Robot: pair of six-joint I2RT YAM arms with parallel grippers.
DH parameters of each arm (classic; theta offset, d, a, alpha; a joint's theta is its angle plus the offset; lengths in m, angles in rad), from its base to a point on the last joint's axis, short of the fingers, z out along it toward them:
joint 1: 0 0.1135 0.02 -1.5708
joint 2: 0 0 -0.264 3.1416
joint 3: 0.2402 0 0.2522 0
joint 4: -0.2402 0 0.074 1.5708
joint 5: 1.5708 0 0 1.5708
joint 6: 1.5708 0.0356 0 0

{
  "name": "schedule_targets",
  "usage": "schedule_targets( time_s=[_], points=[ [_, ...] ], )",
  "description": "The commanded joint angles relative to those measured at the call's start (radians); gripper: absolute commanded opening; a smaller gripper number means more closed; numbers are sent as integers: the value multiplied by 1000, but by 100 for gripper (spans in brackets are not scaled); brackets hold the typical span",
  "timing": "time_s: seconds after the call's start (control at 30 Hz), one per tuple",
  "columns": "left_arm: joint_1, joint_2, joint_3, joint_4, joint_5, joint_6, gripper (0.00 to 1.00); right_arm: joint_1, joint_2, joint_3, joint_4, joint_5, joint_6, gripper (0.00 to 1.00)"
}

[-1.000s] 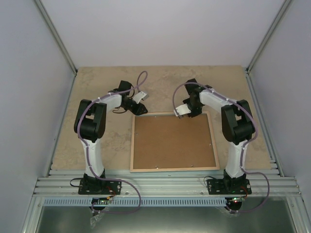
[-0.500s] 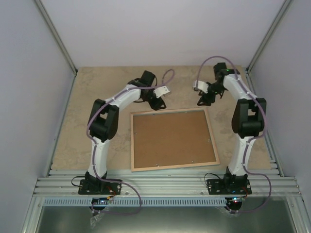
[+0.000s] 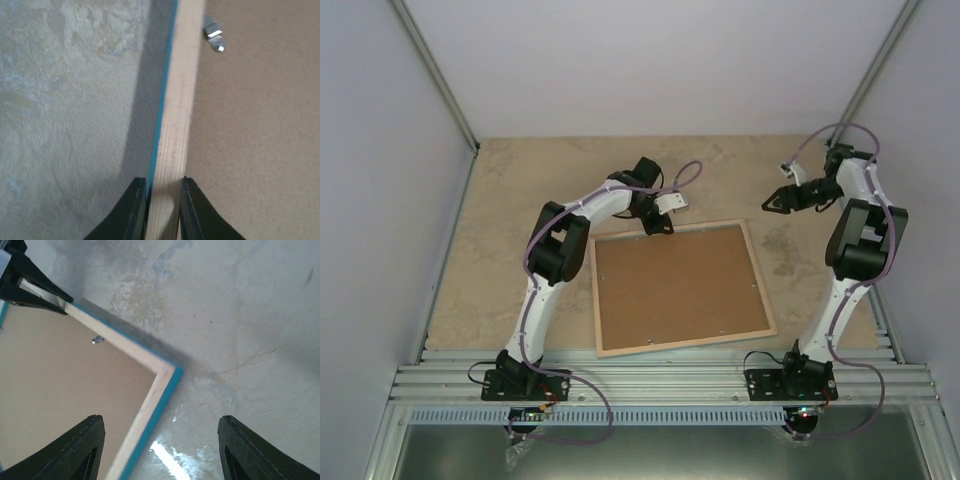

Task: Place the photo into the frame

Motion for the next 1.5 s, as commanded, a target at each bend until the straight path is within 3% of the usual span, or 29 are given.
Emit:
schedule_targets(
  time_s=[0.0,0.07,0.27,0.43,0.67,0.9,0.97,1.13,1.27,1.33,1.47],
  points=[
    [3,-42,-57,71,-18,-46,8,-12,47,-38,-64,-100,95,63],
    [18,-93,-126,144,10,-64,0,-11,50,-62,-43,-77,122,62],
    [97,-174,-204,269,129,-97,0,-11,84,-99,-44,-80,74,69],
    [112,-243,-258,327,210,-5,0,-2,163,-52,-107,-116,-26,75],
    [117,-319,-340,469,229,-49,0,54,201,-85,-167,-171,-115,76],
    [118,-364,-384,547,197,-71,0,66,145,-133,-171,-352,-138,75],
    [119,-370,-391,553,188,-63,0,77,116,-157,-170,-386,-160,68],
    [144,-368,-368,568,185,-64,0,106,84,-168,-168,-462,-182,39],
    [177,-342,-303,529,170,-32,0,117,99,-131,-166,-563,-148,21],
    [190,-334,-271,510,156,-13,0,126,112,-109,-166,-618,-130,3],
    [200,-328,-183,453,80,-22,35,148,121,-70,-153,-746,-119,1]
  ],
)
